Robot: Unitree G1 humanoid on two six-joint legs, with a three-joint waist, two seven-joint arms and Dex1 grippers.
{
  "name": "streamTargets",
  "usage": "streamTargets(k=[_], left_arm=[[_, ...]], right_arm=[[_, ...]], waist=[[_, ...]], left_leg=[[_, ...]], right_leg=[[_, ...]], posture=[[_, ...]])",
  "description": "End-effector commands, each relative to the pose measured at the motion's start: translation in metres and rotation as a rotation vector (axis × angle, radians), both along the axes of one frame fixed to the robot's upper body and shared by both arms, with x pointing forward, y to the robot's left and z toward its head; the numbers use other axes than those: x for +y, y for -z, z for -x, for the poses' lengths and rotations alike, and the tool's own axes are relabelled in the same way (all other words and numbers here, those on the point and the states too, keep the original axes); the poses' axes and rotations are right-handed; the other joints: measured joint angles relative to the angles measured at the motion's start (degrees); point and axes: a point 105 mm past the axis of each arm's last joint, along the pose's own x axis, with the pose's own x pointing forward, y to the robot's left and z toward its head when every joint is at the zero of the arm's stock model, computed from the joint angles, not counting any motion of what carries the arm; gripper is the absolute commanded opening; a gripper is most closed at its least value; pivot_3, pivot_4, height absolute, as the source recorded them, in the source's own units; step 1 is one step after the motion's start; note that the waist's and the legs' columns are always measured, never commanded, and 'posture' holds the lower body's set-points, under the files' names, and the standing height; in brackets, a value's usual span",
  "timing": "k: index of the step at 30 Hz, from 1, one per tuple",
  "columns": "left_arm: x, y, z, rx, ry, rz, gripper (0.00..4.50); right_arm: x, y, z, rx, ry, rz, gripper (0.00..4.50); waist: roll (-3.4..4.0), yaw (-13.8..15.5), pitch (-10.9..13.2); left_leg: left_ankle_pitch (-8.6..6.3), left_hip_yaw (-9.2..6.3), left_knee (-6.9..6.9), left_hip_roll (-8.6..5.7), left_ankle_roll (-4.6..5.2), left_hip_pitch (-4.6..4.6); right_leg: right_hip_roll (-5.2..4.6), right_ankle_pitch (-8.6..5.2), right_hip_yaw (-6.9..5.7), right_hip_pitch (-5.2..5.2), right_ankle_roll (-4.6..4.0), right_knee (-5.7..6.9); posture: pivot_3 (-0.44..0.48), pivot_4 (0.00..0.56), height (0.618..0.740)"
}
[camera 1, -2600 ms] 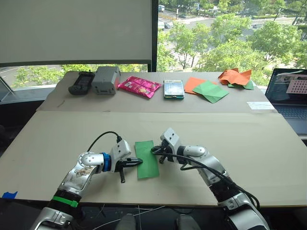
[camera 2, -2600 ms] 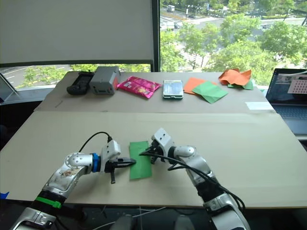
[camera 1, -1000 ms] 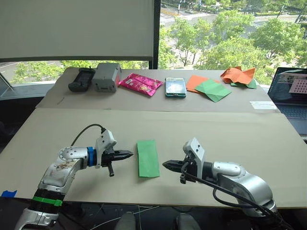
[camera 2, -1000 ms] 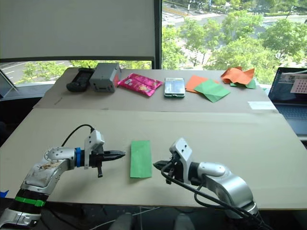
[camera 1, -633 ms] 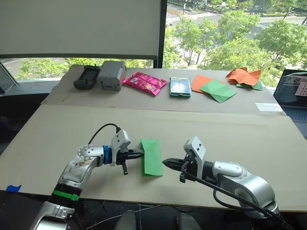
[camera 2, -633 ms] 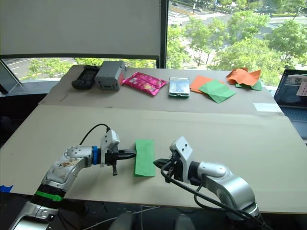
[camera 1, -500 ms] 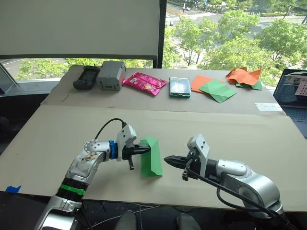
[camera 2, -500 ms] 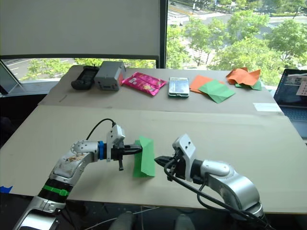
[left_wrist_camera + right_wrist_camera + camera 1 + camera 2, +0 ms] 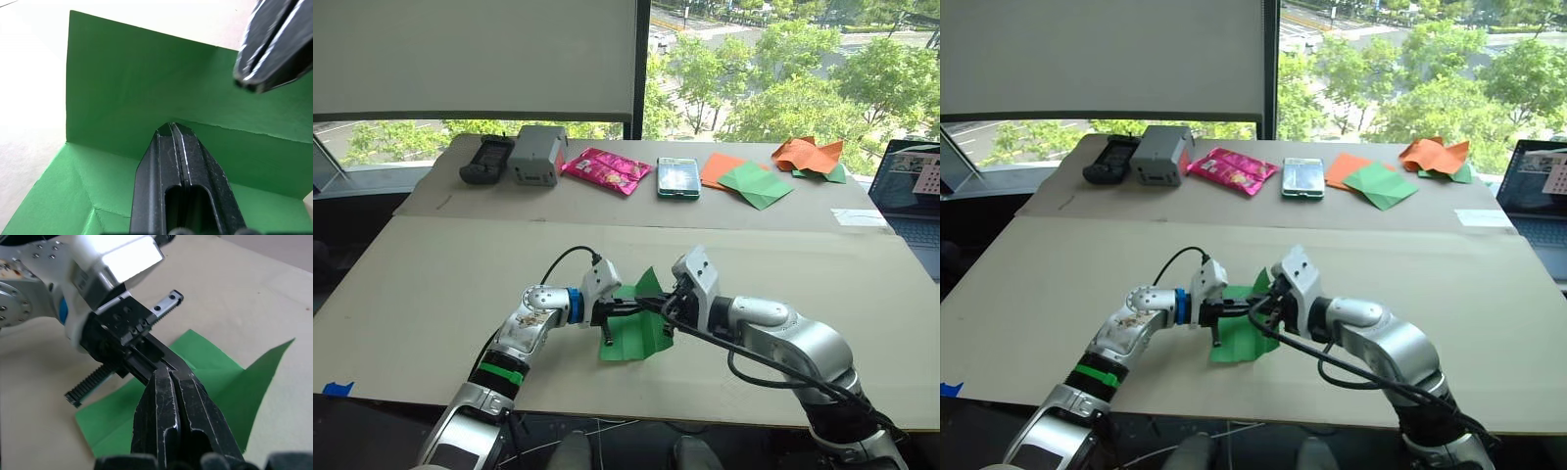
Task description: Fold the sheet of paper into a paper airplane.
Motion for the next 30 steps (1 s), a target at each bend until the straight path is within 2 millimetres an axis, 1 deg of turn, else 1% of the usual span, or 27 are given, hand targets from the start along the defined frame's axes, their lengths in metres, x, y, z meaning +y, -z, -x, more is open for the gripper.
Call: streamTargets(k=[1, 5, 7, 10, 16, 20, 22, 23, 24, 26, 29, 30], left_arm=[[0.016, -0.008, 0.007, -0.04, -0.005, -0.012, 0.0], [0.042, 0.006, 0.019, -0.003, -0.052, -0.06, 0.0], [0.049, 0.012, 0.023, 0.01, -0.073, -0.078, 0.0], [0.054, 0.015, 0.027, 0.03, -0.101, -0.075, 0.0], [0.052, 0.027, 0.028, 0.028, -0.112, -0.122, 0.0], [0.051, 0.029, 0.028, 0.033, -0.115, -0.119, 0.0], [0.052, 0.029, 0.027, 0.029, -0.119, -0.12, 0.0], [0.052, 0.026, 0.027, 0.024, -0.122, -0.115, 0.0], [0.053, 0.024, 0.026, 0.018, -0.124, -0.112, 0.0], [0.054, 0.02, 0.026, 0.007, -0.124, -0.11, 0.0], [0.054, 0.018, 0.027, 0.0, -0.122, -0.111, 0.0], [0.053, 0.017, 0.027, -0.002, -0.121, -0.111, 0.0]], right_arm=[[-0.012, 0.016, -0.009, 0.0, 0.073, 0.088, 0.06], [-0.026, 0.033, -0.012, 0.027, 0.132, 0.138, 0.06], [-0.03, 0.038, -0.012, 0.036, 0.145, 0.144, 0.06], [-0.034, 0.048, -0.009, 0.062, 0.151, 0.16, 0.06], [-0.04, 0.06, -0.01, 0.094, 0.19, 0.184, 0.06], [-0.037, 0.057, -0.01, 0.091, 0.187, 0.165, 0.06], [-0.034, 0.046, -0.012, 0.054, 0.181, 0.118, 0.06], [-0.031, 0.034, -0.013, 0.035, 0.179, 0.057, 0.06], [-0.029, 0.023, -0.015, 0.011, 0.184, 0.007, 0.62], [-0.033, 0.008, -0.024, -0.015, 0.236, -0.054, 1.26], [-0.039, 0.002, -0.033, -0.026, 0.282, -0.074, 2.28], [-0.039, 0.002, -0.035, -0.027, 0.291, -0.078, 2.28]], waist=[[0.01, -0.2, 0.0], [0.04, -0.5, 0.0], [0.04, -0.4, 0.0], [0.03, -0.2, 0.0], [0.04, -0.2, -0.2], [0.07, -0.2, -0.4], [0.07, -0.2, -0.4], [0.07, -0.2, -0.4], [0.07, -0.2, -0.4], [0.11, -0.2, -0.3], [0.14, -0.2, -0.3], [0.14, -0.2, -0.3]], left_leg=[[0.0, 0.0, -0.01, 0.01, 0.0, 0.0], [0.01, 0.0, -0.03, 0.01, 0.01, 0.12], [0.0, 0.0, -0.07, 0.03, 0.0, 0.2], [-0.27, 0.0, -0.08, 0.04, -0.43, 0.29], [-0.28, 0.0, -0.05, 0.02, -0.45, 0.28], [-0.27, 0.0, -0.04, 0.02, -0.43, 0.3], [-0.27, 0.0, -0.03, 0.02, -0.43, 0.31], [-0.27, 0.0, -0.03, 0.02, -0.43, 0.31], [-0.27, 0.0, -0.03, 0.02, -0.43, 0.3], [-0.26, 0.0, -0.03, 0.02, -0.42, 0.26], [-0.17, 0.0, -0.01, 0.02, -0.27, 0.26], [-0.17, 0.0, -0.01, 0.02, -0.28, 0.26]], right_leg=[[0.0, 0.0, 0.0, 0.0, 0.0, 0.01], [0.02, 0.01, 0.07, 0.02, -0.02, 0.21], [0.04, -0.01, 0.07, -0.04, -0.05, 0.28], [0.02, -0.03, 0.05, 0.01, -0.07, 0.26], [0.0, -0.04, 0.05, 0.03, -0.07, 0.19], [0.0, -0.03, 0.05, 0.05, -0.07, 0.22], [0.0, -0.03, 0.05, 0.05, -0.07, 0.22], [0.01, -0.03, 0.05, 0.04, -0.06, 0.23], [0.01, -0.03, 0.05, 0.04, -0.06, 0.23], [0.01, -0.03, 0.06, 0.01, -0.06, 0.28], [0.01, -0.03, 0.06, -0.01, -0.06, 0.35], [0.01, -0.03, 0.06, -0.01, -0.06, 0.36]], posture=[[0.0, 0.15, 0.72], [0.0, 0.15, 0.72], [0.0, 0.15, 0.72], [0.0, 0.15, 0.72], [0.0, 0.15, 0.72], [0.0, 0.15, 0.72], [0.0, 0.15, 0.72], [0.0, 0.15, 0.72], [0.0, 0.15, 0.72], [0.0, 0.15, 0.72], [0.0, 0.15, 0.72], [0.0, 0.15, 0.72]])
